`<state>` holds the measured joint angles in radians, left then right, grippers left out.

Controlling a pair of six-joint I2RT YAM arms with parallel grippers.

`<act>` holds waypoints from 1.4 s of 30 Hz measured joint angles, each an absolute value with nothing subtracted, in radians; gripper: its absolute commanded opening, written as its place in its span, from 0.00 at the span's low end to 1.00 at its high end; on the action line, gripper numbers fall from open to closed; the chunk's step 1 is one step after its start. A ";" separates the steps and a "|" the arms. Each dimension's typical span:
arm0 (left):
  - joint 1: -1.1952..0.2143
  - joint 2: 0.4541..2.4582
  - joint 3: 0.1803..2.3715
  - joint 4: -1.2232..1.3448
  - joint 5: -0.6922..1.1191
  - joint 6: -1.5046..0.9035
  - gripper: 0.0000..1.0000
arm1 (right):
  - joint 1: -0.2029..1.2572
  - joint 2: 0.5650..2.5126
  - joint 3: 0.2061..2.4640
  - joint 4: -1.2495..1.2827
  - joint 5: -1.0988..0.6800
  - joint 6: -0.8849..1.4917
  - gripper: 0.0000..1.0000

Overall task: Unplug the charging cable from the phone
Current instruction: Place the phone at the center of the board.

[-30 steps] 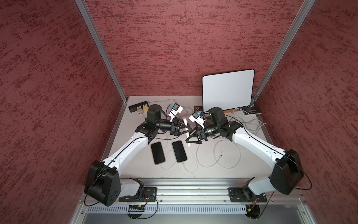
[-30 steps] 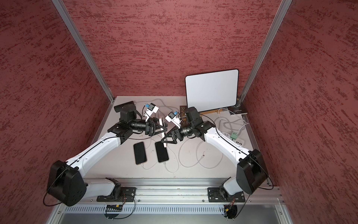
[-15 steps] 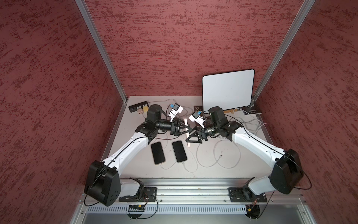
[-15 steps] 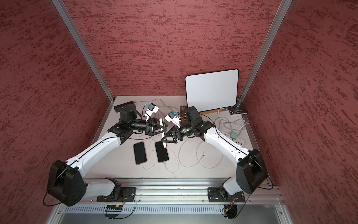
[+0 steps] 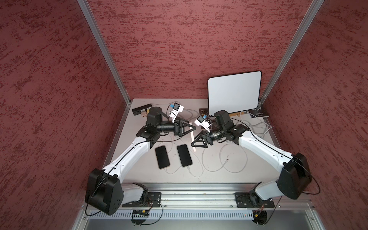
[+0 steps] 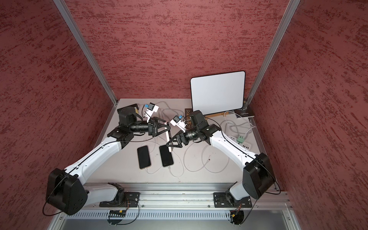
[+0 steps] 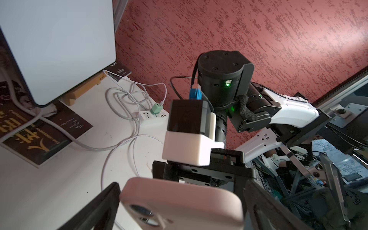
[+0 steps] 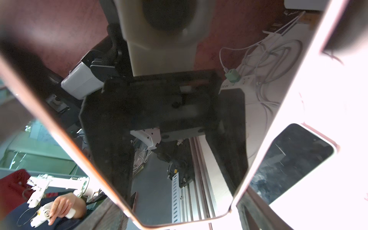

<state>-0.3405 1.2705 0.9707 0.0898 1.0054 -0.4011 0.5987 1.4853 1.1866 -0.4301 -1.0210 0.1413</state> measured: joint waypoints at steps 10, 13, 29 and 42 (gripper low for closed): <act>-0.303 1.201 0.912 0.038 0.603 -0.435 1.00 | 0.599 1.551 1.238 -0.639 -0.678 0.233 0.28; -0.304 1.186 0.908 0.018 0.521 -0.429 1.00 | 0.600 1.591 1.274 -0.713 -0.579 0.260 0.29; -0.315 1.171 0.901 -0.053 0.309 -0.409 1.00 | 0.647 1.839 1.480 -1.095 -0.095 0.326 0.35; -0.315 1.164 0.874 -0.052 0.259 -0.402 1.00 | 0.664 2.016 1.513 -1.184 0.023 0.325 0.43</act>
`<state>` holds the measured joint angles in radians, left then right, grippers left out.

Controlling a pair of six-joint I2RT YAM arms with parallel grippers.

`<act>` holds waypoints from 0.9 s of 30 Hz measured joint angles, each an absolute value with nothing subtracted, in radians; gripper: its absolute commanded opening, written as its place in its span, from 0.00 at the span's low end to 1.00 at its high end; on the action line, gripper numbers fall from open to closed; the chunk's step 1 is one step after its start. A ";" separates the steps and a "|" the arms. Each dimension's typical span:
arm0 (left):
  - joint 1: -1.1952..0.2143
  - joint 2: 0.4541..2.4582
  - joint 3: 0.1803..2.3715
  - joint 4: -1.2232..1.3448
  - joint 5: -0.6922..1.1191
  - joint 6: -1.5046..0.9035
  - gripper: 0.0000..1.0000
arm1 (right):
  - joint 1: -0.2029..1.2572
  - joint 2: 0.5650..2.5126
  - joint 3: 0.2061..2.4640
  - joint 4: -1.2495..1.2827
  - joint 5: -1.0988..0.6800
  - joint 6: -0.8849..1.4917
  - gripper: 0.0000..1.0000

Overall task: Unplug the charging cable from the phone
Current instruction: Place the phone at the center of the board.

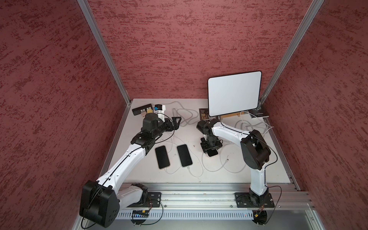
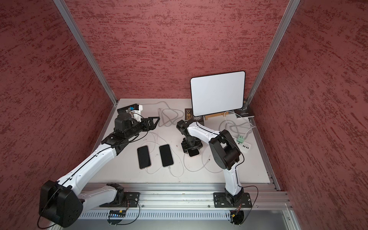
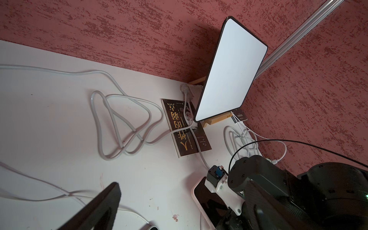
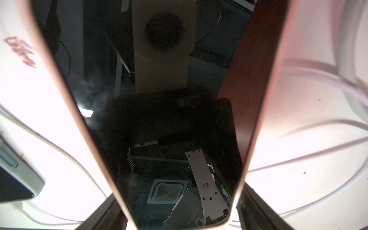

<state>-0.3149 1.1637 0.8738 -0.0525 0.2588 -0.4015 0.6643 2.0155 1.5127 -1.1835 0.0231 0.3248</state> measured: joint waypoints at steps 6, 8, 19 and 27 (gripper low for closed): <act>-0.315 1.156 0.866 -0.052 0.244 -0.392 1.00 | 0.664 2.047 1.513 -1.184 0.036 0.325 0.56; -0.315 1.151 0.863 -0.053 0.236 -0.391 1.00 | 0.664 2.056 1.513 -1.183 0.040 0.325 0.62; -0.315 1.123 0.854 -0.053 0.194 -0.387 1.00 | 0.664 2.062 1.513 -1.174 0.050 0.326 0.82; -0.310 1.106 0.852 -0.056 0.150 -0.387 1.00 | 0.667 2.028 1.513 -1.171 0.060 0.335 0.90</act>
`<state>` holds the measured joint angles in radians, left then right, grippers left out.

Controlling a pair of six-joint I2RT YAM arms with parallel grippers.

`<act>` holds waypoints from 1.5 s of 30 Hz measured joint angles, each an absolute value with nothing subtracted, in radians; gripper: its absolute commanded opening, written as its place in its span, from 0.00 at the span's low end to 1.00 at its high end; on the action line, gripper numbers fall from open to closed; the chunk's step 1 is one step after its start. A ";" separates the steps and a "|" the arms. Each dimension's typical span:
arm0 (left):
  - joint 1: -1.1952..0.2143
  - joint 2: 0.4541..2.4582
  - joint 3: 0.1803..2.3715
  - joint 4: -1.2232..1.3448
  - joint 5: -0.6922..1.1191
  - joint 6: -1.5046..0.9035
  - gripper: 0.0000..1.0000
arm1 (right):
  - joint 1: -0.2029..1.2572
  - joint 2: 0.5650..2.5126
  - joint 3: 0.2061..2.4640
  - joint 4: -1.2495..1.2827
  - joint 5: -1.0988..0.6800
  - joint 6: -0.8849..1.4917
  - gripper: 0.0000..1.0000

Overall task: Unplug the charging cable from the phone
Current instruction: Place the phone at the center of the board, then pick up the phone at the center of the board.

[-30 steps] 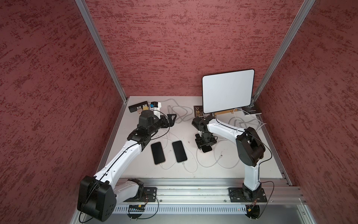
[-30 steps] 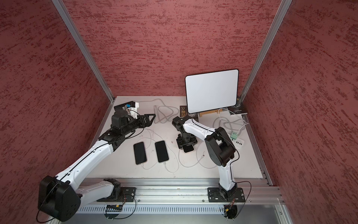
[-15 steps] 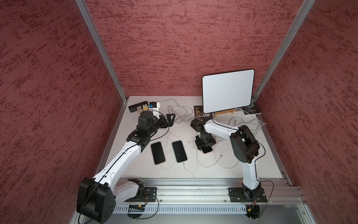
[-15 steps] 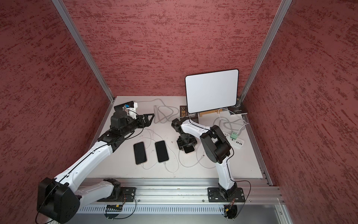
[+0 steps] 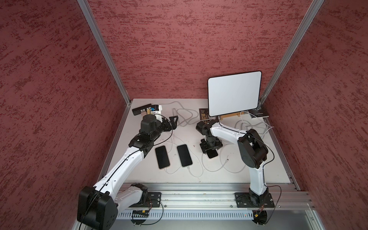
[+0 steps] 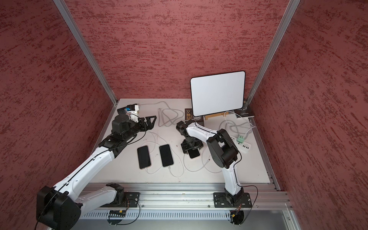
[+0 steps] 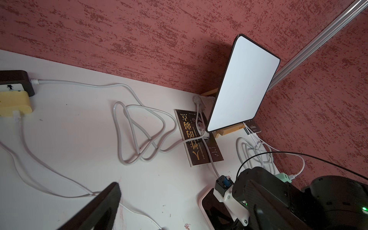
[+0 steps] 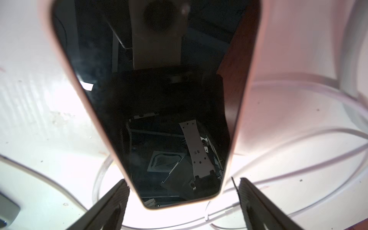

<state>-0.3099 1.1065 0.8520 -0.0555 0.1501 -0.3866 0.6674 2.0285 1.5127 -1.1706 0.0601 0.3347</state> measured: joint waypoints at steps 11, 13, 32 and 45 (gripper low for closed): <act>-0.287 1.102 0.847 -0.062 0.110 -0.397 1.00 | 0.779 1.916 1.513 -1.127 0.076 0.426 0.87; -0.279 1.095 0.845 -0.064 0.103 -0.405 1.00 | 0.809 1.915 1.513 -1.104 0.078 0.456 0.88; -0.237 1.060 0.817 -0.077 0.058 -0.456 1.00 | 1.027 1.942 1.511 -0.837 0.147 0.663 0.95; -0.230 1.060 0.815 -0.083 0.050 -0.467 1.00 | 1.053 2.066 1.513 -0.759 0.147 0.678 0.98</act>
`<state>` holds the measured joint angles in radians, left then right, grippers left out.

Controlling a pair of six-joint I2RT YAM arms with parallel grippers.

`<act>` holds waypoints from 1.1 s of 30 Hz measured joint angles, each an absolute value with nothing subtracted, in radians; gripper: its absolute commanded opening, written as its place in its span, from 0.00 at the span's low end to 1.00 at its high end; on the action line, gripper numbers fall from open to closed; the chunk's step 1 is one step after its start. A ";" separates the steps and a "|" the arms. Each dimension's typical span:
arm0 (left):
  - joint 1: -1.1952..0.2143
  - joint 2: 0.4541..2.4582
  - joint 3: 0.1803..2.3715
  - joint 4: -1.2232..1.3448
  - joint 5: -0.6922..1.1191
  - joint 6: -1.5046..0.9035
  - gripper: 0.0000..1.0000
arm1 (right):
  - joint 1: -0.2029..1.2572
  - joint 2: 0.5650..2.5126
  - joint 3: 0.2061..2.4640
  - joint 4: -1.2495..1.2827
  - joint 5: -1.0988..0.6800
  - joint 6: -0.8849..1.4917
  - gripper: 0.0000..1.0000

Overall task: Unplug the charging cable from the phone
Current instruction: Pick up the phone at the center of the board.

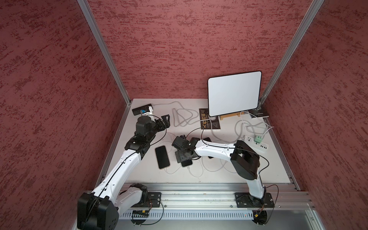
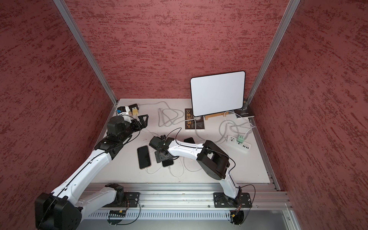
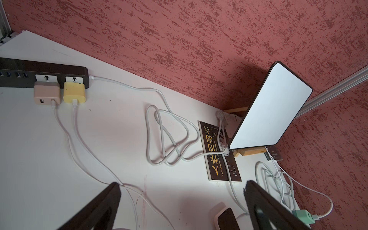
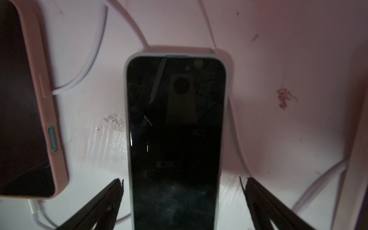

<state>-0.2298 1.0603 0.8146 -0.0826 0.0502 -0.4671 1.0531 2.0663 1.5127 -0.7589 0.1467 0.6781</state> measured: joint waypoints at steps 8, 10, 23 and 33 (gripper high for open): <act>-0.226 1.060 0.808 -0.082 0.050 -0.467 1.00 | 1.061 2.109 1.550 -0.760 0.154 0.682 0.92; -0.223 1.060 0.803 -0.083 0.050 -0.467 1.00 | 1.061 2.110 1.555 -0.761 0.157 0.683 0.90; -0.211 1.060 0.800 -0.082 0.050 -0.467 1.00 | 1.062 2.123 1.563 -0.763 0.170 0.681 0.78; -0.207 1.061 0.800 -0.082 0.050 -0.479 1.00 | 1.063 2.120 1.563 -0.763 0.189 0.648 0.62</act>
